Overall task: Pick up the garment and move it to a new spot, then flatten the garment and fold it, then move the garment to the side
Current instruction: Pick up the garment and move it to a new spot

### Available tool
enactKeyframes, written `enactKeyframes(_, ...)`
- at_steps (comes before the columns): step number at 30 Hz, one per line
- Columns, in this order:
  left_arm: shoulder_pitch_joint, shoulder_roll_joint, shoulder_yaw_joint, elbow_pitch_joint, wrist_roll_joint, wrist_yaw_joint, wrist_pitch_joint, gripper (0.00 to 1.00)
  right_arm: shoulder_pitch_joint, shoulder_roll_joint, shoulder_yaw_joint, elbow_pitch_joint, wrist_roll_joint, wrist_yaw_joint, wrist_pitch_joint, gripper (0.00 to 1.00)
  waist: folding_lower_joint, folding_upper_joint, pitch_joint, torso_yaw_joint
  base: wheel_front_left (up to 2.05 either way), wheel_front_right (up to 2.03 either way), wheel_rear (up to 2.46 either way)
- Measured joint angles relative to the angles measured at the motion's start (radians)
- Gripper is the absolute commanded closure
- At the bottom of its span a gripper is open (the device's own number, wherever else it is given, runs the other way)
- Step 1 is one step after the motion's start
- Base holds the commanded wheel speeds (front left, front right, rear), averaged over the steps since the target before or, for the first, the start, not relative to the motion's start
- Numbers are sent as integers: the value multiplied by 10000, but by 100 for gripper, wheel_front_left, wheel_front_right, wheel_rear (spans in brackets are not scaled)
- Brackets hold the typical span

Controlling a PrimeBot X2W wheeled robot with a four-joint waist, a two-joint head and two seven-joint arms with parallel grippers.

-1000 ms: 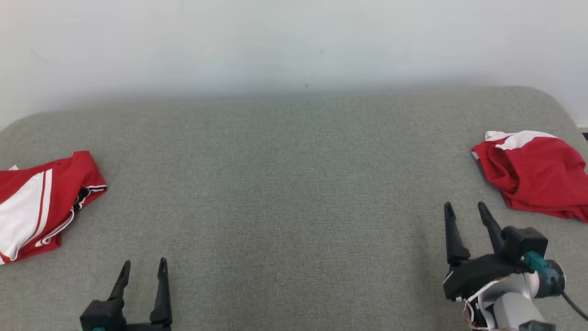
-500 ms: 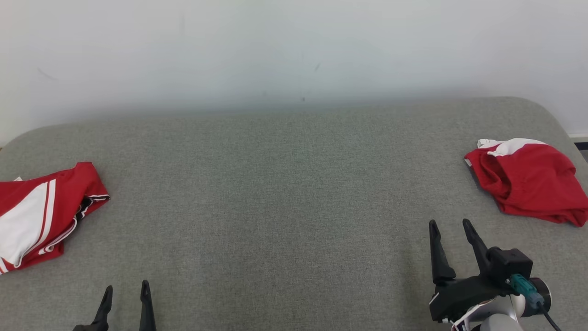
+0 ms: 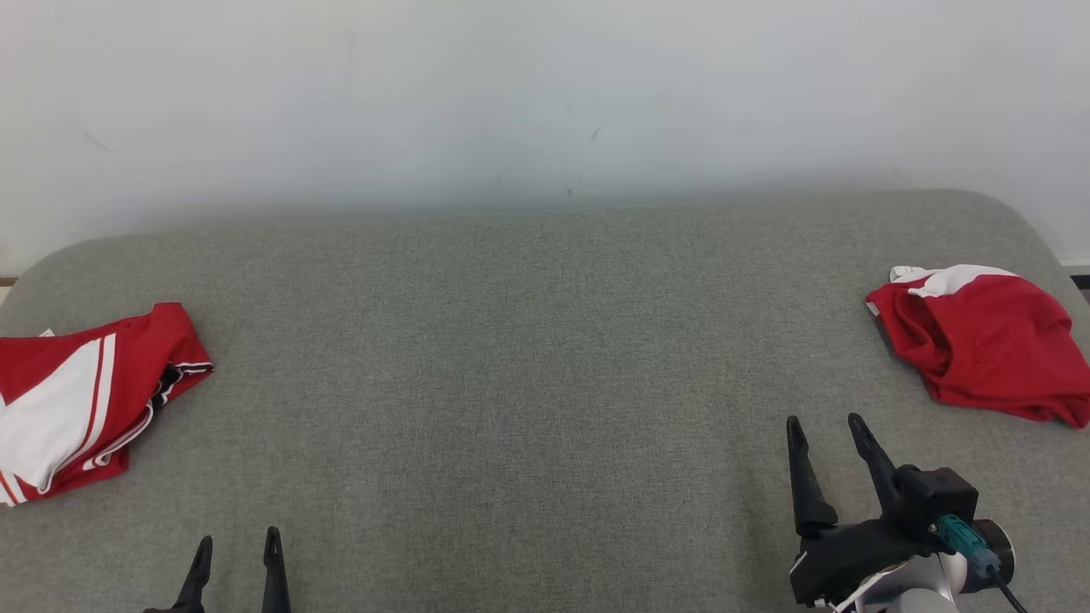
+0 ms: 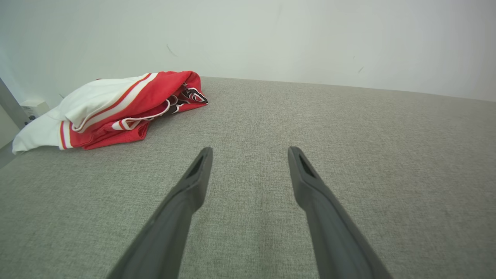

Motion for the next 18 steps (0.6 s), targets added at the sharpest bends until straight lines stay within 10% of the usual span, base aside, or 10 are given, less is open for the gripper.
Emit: enactKeyframes(18,-12,-2,-100,138,-67,4,0,0,128,-50,-31,136,105,0,0,0,0,0,-1,191,0,0,0)
